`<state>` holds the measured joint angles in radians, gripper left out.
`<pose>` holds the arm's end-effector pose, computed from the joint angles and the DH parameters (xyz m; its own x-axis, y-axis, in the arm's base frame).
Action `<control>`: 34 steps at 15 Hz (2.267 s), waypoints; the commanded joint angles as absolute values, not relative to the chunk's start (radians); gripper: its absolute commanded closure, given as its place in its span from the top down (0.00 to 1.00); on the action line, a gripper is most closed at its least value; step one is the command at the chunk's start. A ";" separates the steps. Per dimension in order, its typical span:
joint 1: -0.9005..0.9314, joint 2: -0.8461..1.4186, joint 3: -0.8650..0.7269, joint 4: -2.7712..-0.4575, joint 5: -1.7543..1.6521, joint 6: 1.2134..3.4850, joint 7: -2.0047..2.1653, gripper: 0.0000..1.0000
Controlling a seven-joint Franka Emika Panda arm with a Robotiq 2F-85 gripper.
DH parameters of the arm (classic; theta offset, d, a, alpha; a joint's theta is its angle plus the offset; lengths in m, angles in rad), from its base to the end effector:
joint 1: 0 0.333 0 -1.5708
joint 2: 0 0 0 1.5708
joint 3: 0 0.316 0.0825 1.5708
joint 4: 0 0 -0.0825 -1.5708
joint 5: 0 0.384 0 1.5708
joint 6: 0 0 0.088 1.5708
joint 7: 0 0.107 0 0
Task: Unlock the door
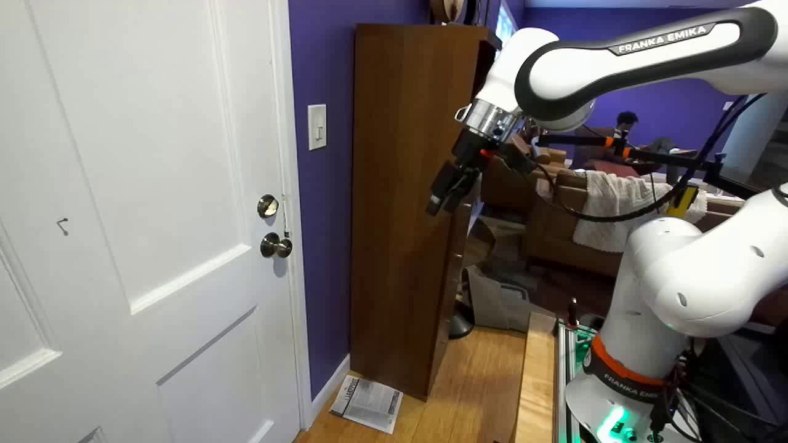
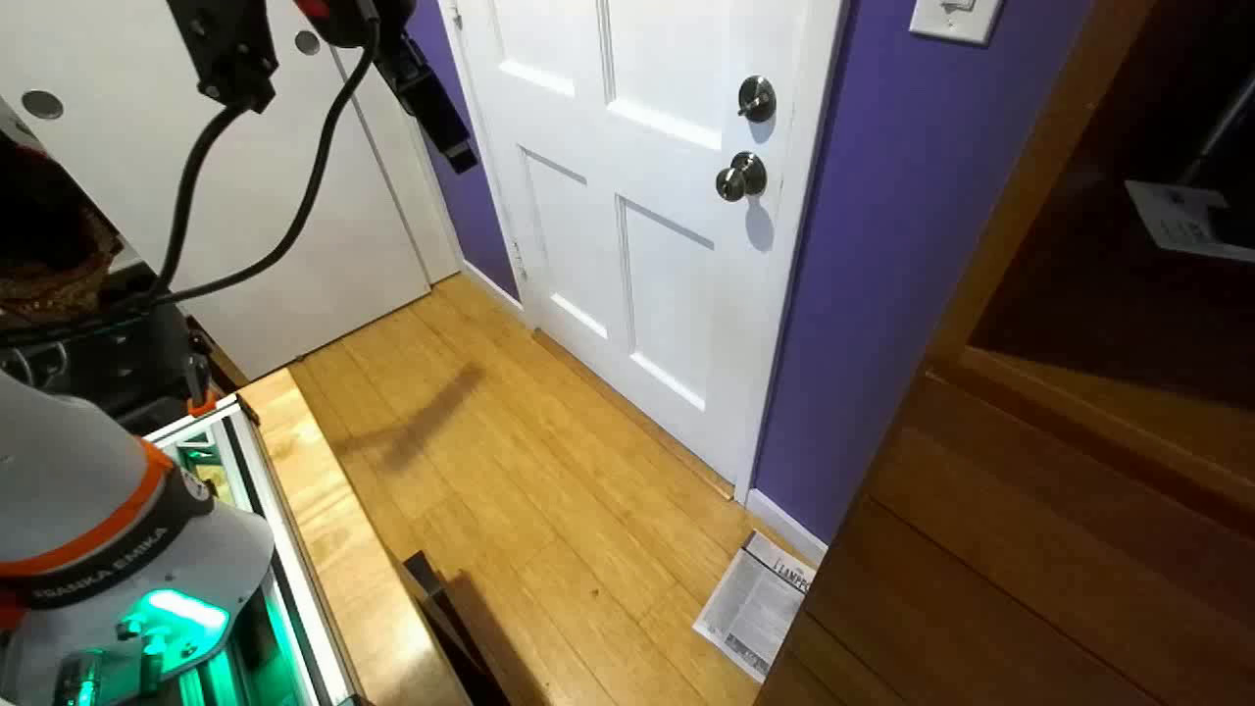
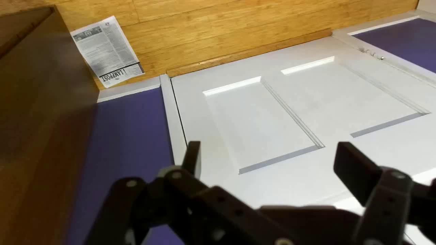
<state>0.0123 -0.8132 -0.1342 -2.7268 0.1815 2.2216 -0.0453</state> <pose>0.3319 -0.0355 0.4823 0.9422 -0.1693 0.2892 -0.0958 -0.9631 -0.2517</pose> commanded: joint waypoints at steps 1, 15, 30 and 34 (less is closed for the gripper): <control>0.003 -0.812 -0.126 -2.725 0.189 2.219 -0.052 1.00; 0.036 -0.436 -0.202 -2.428 0.244 2.212 -0.132 1.00; -0.046 0.153 -0.124 -1.922 0.652 2.433 -0.364 0.00; -0.089 0.247 -0.067 -1.849 0.736 2.469 -0.376 0.00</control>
